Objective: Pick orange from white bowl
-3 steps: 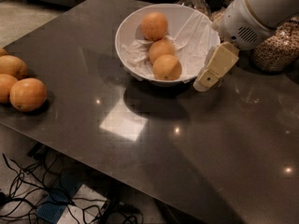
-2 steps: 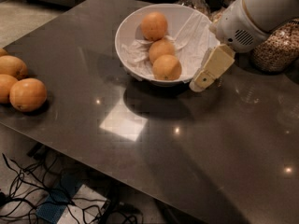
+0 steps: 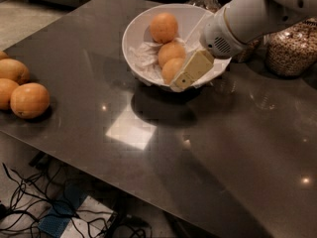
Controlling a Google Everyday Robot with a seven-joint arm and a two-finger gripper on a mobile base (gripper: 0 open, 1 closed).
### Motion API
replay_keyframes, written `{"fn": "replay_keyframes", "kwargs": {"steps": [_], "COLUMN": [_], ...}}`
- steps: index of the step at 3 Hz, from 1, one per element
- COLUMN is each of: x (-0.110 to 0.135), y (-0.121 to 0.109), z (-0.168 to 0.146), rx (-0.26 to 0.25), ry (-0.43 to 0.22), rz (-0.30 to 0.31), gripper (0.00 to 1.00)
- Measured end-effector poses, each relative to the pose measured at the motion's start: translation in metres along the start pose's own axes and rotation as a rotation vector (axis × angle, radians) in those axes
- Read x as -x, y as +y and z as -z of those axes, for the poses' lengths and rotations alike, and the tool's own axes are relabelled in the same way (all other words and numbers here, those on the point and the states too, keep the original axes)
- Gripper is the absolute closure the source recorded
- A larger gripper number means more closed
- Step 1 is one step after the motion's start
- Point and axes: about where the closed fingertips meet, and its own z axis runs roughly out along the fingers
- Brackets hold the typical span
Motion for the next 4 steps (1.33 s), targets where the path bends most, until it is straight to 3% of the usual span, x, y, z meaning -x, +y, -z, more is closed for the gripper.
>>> {"fn": "replay_keyframes", "kwargs": {"steps": [2,4], "x": [0.016,0.008], "y": [-0.026,-0.052], "z": [-0.024,-0.033], "rx": [-0.057,-0.093], "ry": [-0.05,-0.055], "rz": [-0.049,-0.104], "gripper": [0.0,0.13]}}
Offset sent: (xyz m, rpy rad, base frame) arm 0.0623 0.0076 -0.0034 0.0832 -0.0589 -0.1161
